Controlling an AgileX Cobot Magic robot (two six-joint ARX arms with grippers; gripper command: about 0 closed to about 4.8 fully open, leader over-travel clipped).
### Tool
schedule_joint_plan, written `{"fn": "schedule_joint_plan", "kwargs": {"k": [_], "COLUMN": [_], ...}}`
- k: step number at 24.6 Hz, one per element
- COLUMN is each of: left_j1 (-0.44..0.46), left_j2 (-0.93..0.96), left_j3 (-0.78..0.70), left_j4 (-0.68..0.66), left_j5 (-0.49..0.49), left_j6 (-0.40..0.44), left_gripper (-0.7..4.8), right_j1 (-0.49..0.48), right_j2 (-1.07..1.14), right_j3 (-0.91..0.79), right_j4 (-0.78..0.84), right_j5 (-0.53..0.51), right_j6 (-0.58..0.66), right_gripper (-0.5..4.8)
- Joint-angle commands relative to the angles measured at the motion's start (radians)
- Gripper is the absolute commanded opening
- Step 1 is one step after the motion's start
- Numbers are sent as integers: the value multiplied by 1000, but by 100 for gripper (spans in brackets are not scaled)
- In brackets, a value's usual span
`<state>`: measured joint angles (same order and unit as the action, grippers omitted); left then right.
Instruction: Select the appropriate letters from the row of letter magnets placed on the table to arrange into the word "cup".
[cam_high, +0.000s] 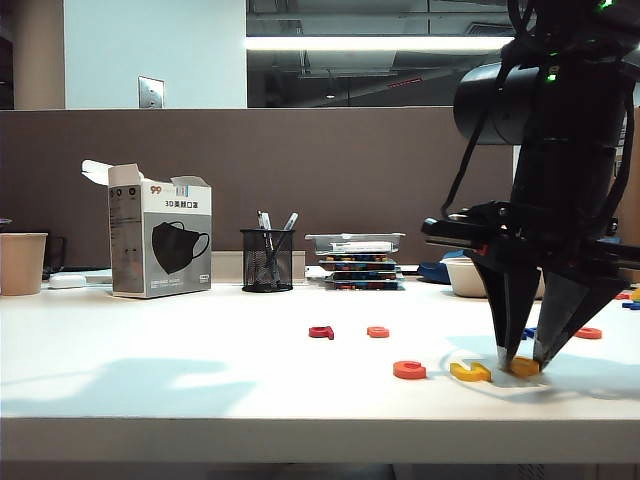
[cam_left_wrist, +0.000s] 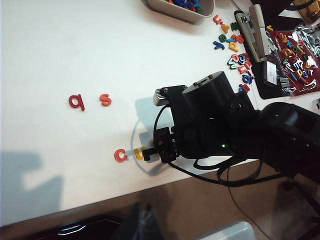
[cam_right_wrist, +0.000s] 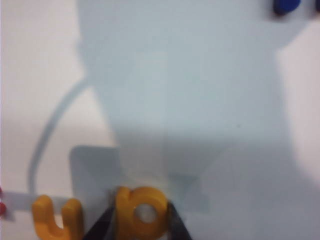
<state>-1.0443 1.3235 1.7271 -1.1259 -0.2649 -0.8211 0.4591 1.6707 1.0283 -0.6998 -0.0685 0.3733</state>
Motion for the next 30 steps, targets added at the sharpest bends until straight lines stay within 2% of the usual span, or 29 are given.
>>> {"fn": "schedule_joint_plan", "kwargs": {"k": [1, 30], "left_j1": [0, 0], "left_j2": [-2, -2], "left_j3": [3, 3], "left_j4": [5, 5], "left_j5": [-4, -4], "left_j6": [2, 2], "left_gripper": [-5, -5], "right_j1": [1, 1], "right_j2": [7, 7], "right_j3": [-3, -5], "right_j4": [-21, -66], "right_j5": [-2, -5], "right_j6": [5, 27], "right_gripper": [112, 118]}}
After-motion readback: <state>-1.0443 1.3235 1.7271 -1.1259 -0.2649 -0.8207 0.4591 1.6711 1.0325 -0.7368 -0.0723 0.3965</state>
